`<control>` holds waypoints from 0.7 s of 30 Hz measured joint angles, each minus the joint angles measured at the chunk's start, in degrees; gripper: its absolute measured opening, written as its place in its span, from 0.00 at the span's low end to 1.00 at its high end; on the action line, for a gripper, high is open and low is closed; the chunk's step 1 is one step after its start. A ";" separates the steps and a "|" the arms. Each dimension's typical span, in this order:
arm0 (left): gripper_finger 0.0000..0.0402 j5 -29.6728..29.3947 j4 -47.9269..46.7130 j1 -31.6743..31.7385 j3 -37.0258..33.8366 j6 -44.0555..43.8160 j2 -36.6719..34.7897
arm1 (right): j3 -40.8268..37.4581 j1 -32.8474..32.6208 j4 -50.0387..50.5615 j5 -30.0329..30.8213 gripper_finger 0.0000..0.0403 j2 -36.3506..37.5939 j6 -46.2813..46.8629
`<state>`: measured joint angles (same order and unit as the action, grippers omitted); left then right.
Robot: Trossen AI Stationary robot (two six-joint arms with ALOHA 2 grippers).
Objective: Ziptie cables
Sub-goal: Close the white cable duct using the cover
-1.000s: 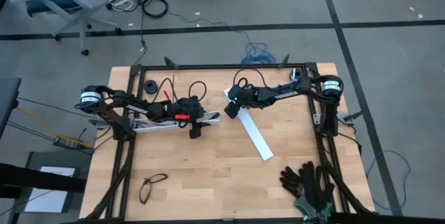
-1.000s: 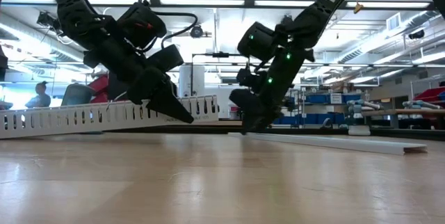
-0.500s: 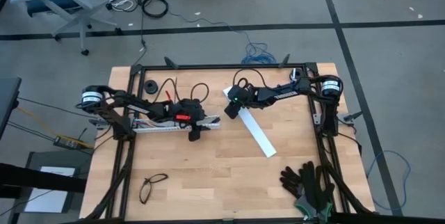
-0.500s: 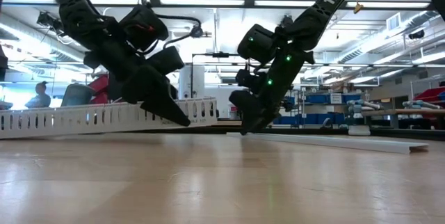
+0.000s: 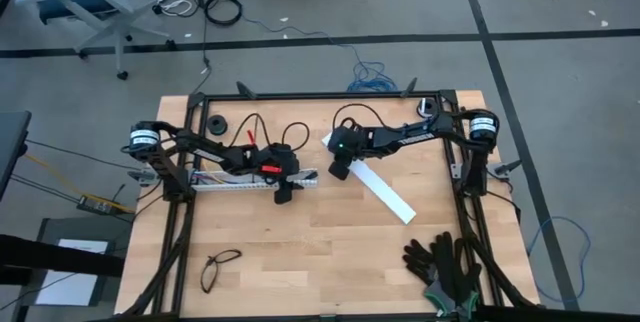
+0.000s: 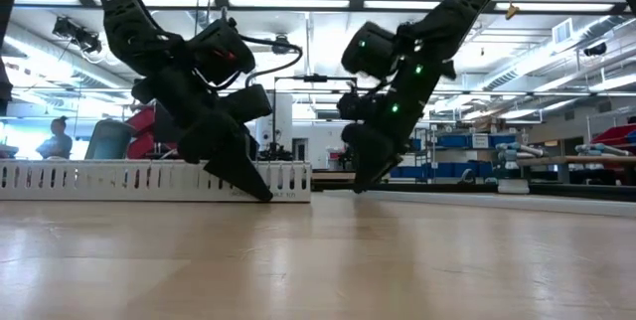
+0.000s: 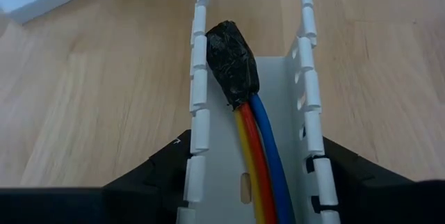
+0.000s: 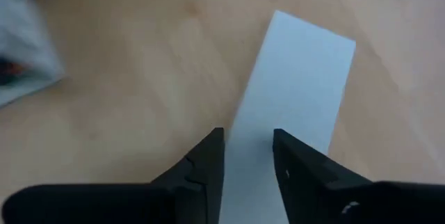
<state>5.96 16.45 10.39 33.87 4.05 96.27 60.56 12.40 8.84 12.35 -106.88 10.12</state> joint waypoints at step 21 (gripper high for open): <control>0.54 -0.02 1.01 0.01 0.61 -1.36 0.33 | 0.08 1.95 3.99 -3.26 0.49 3.22 5.14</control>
<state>5.93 17.46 10.41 34.48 2.70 96.60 60.64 14.36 12.83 9.08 -103.66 15.26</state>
